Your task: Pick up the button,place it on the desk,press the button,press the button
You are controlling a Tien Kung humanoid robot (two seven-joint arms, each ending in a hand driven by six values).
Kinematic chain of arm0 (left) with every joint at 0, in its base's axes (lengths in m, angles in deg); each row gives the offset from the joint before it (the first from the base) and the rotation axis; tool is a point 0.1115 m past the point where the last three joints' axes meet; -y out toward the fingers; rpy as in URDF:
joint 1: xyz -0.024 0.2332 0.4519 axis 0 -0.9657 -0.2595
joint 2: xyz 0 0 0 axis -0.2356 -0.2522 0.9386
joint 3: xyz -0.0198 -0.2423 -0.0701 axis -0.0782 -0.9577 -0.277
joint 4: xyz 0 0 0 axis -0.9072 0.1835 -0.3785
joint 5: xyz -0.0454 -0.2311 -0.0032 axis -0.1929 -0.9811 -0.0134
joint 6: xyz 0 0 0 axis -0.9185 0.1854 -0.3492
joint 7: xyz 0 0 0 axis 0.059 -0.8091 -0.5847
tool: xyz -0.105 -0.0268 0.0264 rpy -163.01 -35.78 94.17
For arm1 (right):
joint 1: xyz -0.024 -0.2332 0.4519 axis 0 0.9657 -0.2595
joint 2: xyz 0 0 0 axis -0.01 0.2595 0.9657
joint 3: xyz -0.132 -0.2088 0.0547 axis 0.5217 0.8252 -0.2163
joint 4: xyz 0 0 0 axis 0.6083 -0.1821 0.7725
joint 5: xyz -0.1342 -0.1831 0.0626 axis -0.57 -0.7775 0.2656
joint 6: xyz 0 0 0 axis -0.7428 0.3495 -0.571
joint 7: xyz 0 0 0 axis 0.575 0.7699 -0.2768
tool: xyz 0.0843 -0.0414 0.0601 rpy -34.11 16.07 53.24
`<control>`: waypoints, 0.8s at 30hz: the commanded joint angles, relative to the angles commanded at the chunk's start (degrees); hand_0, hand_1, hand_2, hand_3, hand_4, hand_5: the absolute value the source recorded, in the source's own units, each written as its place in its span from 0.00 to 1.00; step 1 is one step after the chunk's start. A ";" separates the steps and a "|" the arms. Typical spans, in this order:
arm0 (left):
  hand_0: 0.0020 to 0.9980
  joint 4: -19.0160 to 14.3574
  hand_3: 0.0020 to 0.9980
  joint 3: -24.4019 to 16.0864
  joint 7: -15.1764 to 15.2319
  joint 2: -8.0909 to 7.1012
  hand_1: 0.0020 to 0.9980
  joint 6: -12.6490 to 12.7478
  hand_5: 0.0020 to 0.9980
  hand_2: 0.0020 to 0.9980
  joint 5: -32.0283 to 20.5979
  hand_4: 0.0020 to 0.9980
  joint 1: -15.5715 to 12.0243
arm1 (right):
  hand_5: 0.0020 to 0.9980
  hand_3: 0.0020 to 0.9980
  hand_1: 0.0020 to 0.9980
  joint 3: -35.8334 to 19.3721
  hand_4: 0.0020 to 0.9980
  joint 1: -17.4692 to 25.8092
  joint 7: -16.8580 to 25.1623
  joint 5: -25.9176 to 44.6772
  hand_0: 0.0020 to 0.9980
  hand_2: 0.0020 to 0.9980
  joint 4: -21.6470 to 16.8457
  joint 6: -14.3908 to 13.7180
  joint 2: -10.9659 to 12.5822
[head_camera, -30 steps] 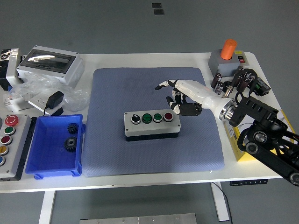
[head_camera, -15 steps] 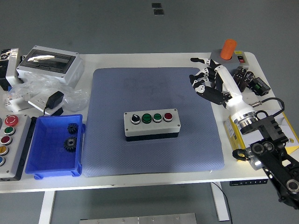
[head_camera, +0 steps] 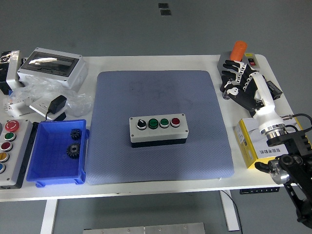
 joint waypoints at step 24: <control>0.63 0.00 0.67 -1.84 -0.21 -2.10 0.64 -0.35 0.17 0.57 4.19 0.63 1.62 | 0.42 0.80 0.74 -3.49 0.84 2.06 -0.74 -2.16 0.75 0.78 0.20 -0.40 -0.30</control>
